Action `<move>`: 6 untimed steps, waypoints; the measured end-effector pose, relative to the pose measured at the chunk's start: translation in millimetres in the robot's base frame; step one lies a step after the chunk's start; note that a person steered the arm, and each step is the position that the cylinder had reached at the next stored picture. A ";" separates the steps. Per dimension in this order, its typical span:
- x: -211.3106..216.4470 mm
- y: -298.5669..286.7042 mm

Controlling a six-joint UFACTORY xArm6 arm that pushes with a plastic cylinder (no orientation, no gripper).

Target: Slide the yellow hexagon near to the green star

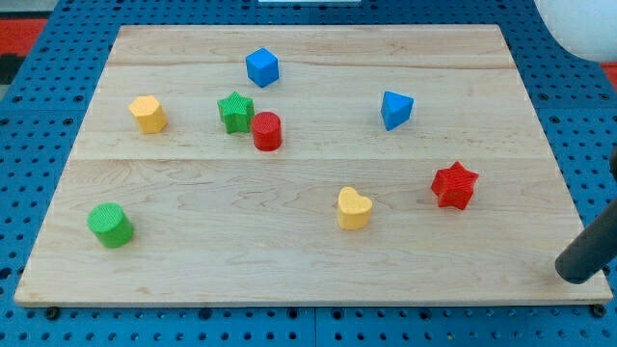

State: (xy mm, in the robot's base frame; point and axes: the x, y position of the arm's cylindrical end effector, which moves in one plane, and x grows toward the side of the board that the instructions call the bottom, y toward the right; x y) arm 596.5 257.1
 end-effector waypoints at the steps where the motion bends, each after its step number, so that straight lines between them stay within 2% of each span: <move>1: 21.2 -7.8; 2: 21.2 -26.2; 4: 10.9 -129.4; 5: -23.6 -199.4; 6: -39.2 -257.7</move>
State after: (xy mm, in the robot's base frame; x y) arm 557.3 -0.6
